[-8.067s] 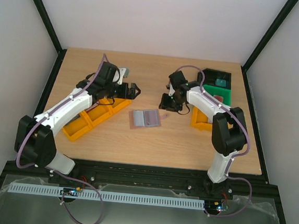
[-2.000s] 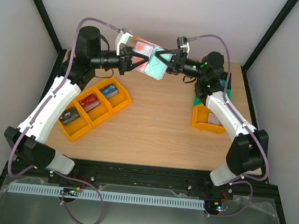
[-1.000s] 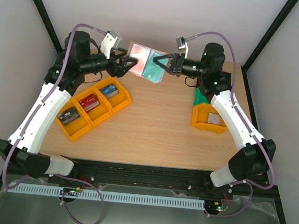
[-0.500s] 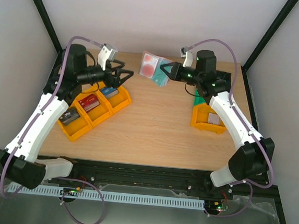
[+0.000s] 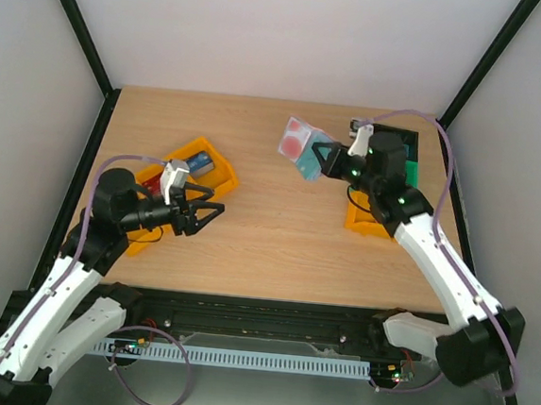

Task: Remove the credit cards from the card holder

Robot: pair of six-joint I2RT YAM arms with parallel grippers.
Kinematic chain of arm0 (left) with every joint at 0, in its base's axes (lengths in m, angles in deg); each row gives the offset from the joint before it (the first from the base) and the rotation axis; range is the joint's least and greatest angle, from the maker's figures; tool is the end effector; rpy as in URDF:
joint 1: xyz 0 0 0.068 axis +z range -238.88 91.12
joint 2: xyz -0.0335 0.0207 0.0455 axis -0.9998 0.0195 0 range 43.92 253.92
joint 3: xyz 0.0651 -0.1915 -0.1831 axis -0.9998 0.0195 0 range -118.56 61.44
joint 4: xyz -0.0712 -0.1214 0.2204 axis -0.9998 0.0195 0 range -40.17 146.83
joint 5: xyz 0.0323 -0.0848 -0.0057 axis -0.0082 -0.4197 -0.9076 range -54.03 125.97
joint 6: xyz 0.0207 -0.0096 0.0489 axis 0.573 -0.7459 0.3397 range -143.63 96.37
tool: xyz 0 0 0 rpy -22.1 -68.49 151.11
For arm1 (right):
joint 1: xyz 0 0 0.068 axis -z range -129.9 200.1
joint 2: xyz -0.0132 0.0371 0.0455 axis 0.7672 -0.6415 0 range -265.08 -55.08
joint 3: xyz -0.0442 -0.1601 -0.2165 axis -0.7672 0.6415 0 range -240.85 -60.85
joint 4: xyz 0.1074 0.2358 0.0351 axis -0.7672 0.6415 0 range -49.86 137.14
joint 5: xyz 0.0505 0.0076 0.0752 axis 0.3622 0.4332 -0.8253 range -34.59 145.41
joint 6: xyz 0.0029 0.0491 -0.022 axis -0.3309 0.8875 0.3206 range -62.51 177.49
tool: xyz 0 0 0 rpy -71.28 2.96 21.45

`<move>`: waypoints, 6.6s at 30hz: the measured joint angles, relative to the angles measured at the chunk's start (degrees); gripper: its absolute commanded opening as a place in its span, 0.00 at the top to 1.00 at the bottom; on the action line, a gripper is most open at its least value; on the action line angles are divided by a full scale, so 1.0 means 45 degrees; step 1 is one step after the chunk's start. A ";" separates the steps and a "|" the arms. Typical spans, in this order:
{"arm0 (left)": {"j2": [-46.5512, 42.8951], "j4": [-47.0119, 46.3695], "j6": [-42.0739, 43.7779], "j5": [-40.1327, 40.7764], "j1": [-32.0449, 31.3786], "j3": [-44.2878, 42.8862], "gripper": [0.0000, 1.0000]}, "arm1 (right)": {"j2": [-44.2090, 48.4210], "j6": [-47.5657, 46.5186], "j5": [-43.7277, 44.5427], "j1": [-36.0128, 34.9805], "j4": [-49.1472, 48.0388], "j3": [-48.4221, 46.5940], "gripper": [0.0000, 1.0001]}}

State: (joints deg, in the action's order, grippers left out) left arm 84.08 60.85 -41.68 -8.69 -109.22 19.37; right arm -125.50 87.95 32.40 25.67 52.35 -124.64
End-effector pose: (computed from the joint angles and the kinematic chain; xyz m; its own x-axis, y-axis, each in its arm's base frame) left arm 0.1407 -0.0789 0.3362 -0.4195 -0.0795 -0.9043 0.8078 0.4218 -0.4118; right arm 0.2517 0.1297 0.3592 -0.6171 0.2323 -0.7519 -0.4695 0.6581 0.5886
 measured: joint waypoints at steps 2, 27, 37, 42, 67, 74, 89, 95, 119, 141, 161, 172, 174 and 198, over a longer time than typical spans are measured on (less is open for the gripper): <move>-0.0408 0.0015 -0.0491 0.0029 -0.0019 0.0005 0.33 | 0.0986 0.0408 -0.0821 -0.0005 -0.0690 0.0651 0.98; 0.0641 -0.3667 -0.0607 -0.0199 -0.0845 0.2220 0.10 | 0.0520 -0.1229 -0.8291 -0.2399 -0.2482 0.2574 0.98; 0.0782 -0.6479 -0.1962 -0.0593 -0.1001 0.3376 0.98 | -0.0733 -0.1637 -0.8752 -0.2429 -0.2545 0.2123 0.62; 0.0160 -0.6013 -0.2157 0.0656 -0.1005 0.3385 0.98 | -0.0641 -0.1690 -0.5333 -0.2380 -0.1297 0.1331 0.36; -0.1287 -0.3575 -0.2089 0.4629 -0.1025 0.3963 0.98 | -0.6567 -0.0136 0.7213 0.7223 0.1773 -0.3755 0.22; -0.1273 -0.3619 -0.1821 0.4658 -0.1025 0.4347 0.98 | -1.0229 -0.1880 0.6426 0.7563 0.2793 -0.6946 0.32; -0.0602 -0.4240 -0.1685 0.4517 -0.0831 0.4391 0.98 | -1.3376 -0.5425 0.6110 0.7558 0.4799 -1.0448 0.66; -0.0563 -0.4473 -0.1695 0.4517 -0.0588 0.4449 0.98 | -1.3454 -0.6110 0.5659 0.7558 0.5178 -1.0520 0.76; -0.1268 -0.3963 -0.1787 0.4507 0.0233 0.4459 0.98 | -1.1200 -1.0924 0.2361 0.3623 0.4648 -0.7164 0.94; -0.1778 -0.3808 -0.1613 0.3643 0.0597 0.4862 0.98 | -0.8806 -1.3236 0.3065 -0.0801 0.4347 -0.4119 0.40; -0.2812 -0.5353 0.0073 -0.1457 0.0918 0.3186 0.98 | 0.0306 -0.7524 -0.5615 -0.0767 -0.0408 -0.0214 0.01; -0.2837 -0.5921 -0.1175 -0.1807 0.0923 0.3094 0.98 | 0.0641 -0.4653 -0.8689 -0.2569 -0.3288 0.1098 0.01; -0.2837 -0.6057 -0.1321 -0.1841 0.0923 0.3094 0.98 | 0.0544 -0.4561 -0.8699 -0.2846 -0.3497 0.1098 0.01; -0.3007 -0.6785 -0.2030 -0.2093 0.0923 0.3113 0.98 | -0.0952 -0.4027 -0.9408 -0.3109 -0.3575 0.0908 0.14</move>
State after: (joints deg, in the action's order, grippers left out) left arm 70.55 30.32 -50.81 -18.11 -105.07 33.38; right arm -129.78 69.83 -9.94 11.69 36.26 -120.55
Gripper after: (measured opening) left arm 0.065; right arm 0.755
